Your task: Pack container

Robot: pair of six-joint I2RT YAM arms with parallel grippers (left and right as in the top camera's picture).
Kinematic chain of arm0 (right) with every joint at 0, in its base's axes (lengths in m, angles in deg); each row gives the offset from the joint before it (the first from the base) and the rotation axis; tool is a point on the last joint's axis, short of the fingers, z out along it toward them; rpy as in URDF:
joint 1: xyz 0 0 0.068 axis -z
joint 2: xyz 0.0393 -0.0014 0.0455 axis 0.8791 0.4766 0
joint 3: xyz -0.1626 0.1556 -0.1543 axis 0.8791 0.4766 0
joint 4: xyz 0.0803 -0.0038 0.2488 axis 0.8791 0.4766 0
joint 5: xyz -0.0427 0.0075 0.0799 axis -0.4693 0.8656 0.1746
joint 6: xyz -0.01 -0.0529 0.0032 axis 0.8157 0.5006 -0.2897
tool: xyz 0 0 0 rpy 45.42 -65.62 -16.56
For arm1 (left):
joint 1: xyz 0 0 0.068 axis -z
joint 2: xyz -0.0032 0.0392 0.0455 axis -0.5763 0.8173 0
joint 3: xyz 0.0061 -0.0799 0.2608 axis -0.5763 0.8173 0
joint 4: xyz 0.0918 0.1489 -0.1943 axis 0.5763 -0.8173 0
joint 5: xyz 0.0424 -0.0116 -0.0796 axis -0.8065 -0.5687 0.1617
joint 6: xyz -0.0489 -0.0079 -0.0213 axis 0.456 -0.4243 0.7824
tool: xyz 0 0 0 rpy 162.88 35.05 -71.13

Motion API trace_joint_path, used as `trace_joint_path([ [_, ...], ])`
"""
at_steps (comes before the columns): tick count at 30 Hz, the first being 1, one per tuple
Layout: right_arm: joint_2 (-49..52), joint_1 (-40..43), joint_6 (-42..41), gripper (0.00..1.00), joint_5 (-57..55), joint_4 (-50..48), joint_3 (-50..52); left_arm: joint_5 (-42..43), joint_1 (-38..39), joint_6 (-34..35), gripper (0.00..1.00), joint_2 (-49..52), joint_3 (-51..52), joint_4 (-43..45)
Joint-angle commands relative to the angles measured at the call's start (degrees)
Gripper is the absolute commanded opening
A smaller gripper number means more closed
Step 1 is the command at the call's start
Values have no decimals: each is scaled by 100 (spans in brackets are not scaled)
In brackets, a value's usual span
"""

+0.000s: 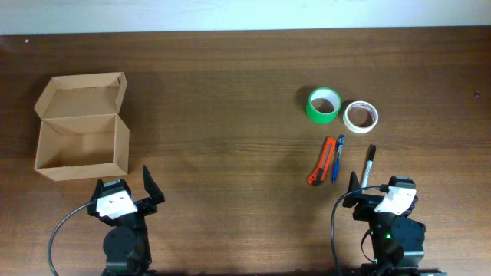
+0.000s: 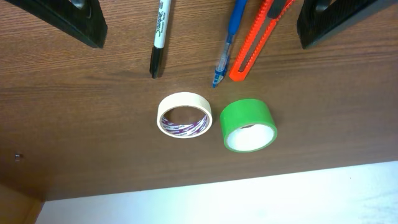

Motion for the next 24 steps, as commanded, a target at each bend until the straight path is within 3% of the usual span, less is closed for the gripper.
trace_joint_path([
  [1, -44, 42, -33, 99, -28, -20, 50, -37, -31, 13, 100, -52, 44, 20],
  [17, -44, 42, -31, 99, -28, -20, 50, -24, -31, 15, 100, -52, 44, 22],
  [22, -44, 42, -33, 99, -28, -20, 50, 232, -42, 13, 100, -52, 44, 15],
  [24, -44, 42, -31, 99, -28, -22, 50, 761, -42, 13, 100, -52, -4, -9],
])
